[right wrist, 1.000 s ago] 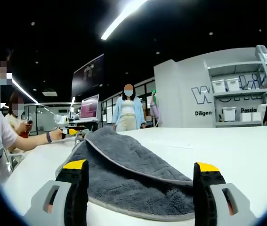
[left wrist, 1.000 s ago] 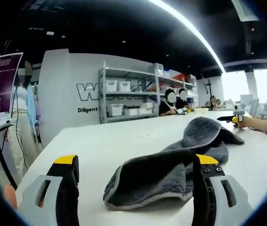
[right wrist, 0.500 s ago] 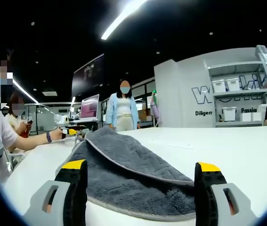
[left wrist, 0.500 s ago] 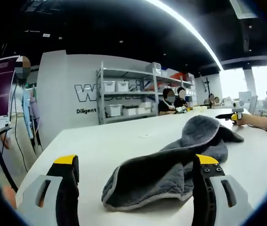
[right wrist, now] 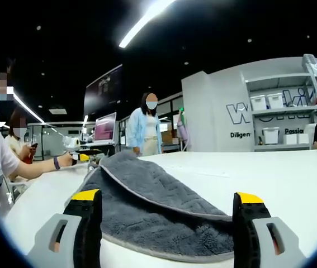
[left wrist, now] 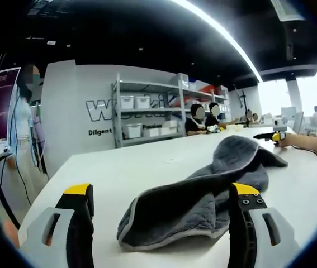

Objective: Fold the towel on the table until its edges align and the towel forms a compact rectangular stack.

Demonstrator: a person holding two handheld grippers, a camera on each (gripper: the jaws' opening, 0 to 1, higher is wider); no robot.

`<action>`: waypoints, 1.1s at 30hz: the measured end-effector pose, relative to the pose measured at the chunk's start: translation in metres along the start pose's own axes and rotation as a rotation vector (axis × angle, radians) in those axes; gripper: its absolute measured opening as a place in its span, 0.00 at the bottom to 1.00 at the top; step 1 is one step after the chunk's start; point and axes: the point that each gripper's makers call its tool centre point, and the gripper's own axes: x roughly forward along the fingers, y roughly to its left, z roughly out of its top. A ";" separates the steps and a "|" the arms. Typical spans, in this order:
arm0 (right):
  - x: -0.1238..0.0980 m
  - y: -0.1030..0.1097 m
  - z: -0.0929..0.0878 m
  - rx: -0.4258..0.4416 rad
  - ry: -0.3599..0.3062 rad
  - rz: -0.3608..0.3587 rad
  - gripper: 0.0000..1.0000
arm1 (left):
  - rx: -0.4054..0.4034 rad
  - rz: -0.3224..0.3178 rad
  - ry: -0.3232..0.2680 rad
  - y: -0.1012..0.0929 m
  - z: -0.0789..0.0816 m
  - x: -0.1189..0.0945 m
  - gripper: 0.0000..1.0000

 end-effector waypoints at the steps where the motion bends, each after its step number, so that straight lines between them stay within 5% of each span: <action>1: 0.000 -0.001 0.000 0.000 -0.001 0.000 0.99 | 0.005 -0.009 -0.004 -0.003 0.001 0.000 0.99; 6: 0.000 -0.005 0.001 0.000 -0.001 0.000 0.99 | 0.059 -0.067 -0.020 -0.022 0.006 0.003 0.99; 14: -0.001 -0.007 0.000 0.000 0.001 -0.003 0.99 | 0.204 -0.248 -0.012 -0.074 0.001 0.012 0.99; 22: 0.000 -0.001 -0.002 -0.003 0.004 -0.001 0.99 | 0.235 -0.389 0.036 -0.109 -0.017 0.014 0.90; 33: 0.000 -0.006 -0.001 -0.002 0.007 -0.004 0.99 | 0.239 -0.490 0.078 -0.130 -0.031 0.010 0.71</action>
